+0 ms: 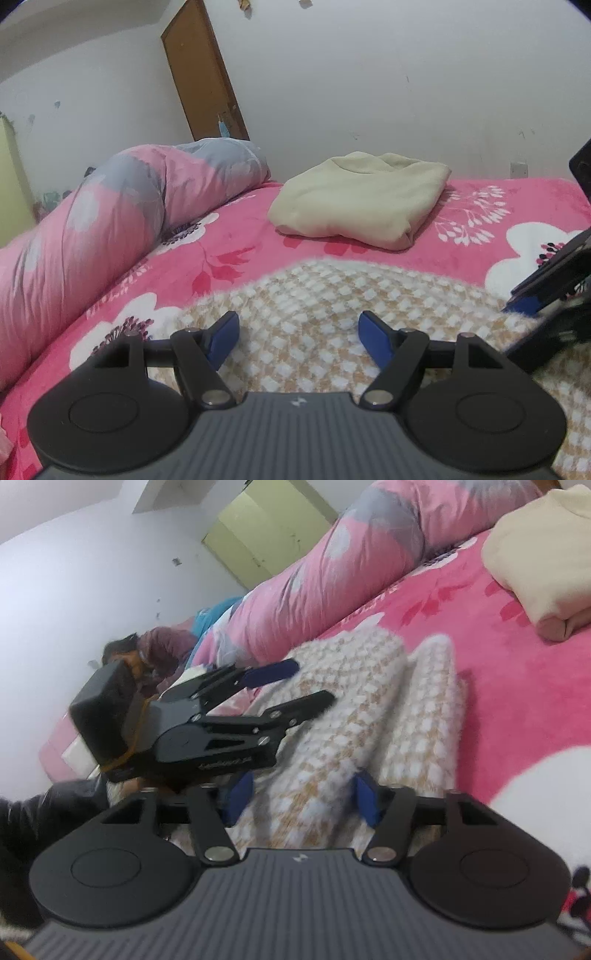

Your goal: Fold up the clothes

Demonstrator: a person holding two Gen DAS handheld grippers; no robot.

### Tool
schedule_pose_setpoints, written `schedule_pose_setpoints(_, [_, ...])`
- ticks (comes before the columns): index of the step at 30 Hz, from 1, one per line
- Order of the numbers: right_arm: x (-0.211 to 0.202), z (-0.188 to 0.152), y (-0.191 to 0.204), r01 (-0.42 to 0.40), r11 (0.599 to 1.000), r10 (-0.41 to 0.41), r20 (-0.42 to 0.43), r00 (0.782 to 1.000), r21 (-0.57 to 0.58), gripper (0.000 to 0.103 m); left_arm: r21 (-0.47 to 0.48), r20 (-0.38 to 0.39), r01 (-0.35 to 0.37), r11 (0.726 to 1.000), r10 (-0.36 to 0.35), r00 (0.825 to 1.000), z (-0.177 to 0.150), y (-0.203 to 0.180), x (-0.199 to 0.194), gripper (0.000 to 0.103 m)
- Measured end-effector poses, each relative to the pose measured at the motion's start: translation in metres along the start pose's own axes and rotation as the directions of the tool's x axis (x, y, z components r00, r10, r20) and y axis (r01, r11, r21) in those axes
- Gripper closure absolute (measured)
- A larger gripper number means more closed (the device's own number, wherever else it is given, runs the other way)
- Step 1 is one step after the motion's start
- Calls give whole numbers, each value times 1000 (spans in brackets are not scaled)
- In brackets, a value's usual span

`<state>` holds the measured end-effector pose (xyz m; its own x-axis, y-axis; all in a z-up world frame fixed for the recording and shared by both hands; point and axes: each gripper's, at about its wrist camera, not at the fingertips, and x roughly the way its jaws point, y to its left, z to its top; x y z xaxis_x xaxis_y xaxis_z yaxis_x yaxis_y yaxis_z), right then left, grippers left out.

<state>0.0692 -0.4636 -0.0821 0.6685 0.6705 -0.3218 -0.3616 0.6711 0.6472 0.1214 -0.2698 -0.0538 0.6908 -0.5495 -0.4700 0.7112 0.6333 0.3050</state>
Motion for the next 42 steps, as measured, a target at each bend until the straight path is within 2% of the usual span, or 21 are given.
schedule_pose_setpoints(3, [-8,-4,1,-16,1000,16,63,998,10,83,17,7,-4,1000,3,1000,5,-3,-3,30])
schedule_pose_setpoints(10, [-41,-15,24,12,996,6,217,976,-83,86,85,63,17,996,-22,998,33,-21,-7,31])
schedule_pose_setpoints(15, [-49,-23,8,40,999,-31,233,972,-35,86,189,52,13,982,-23,998,39,-45,9,35])
schedule_pose_setpoints(19, [-54,-25,-2,49,999,-46,245,968,-4,86,215,63,8,977,-22,998,44,-54,15,38])
schedule_pose_setpoints(24, [-55,-33,-18,59,997,-71,243,967,56,86,269,1,31,963,-32,999,40,-70,36,41])
schedule_pose_setpoints(28, [-58,-40,-26,55,994,-77,239,968,99,86,263,-28,71,962,-66,997,37,-71,46,41])
schedule_pose_setpoints(30, [-60,-42,-28,46,992,-74,238,968,120,84,234,-58,98,967,-87,995,37,-67,52,41])
schedule_pose_setpoints(34, [-84,-49,-29,23,990,-59,261,963,139,78,210,-69,102,972,-89,994,35,-62,54,39])
schedule_pose_setpoints(38, [-116,-69,-18,65,992,-90,246,965,109,54,203,-76,106,973,-92,993,36,-61,55,38])
schedule_pose_setpoints(42, [-132,-84,-7,60,994,-82,266,960,87,49,202,-81,107,974,-92,992,36,-61,55,38])
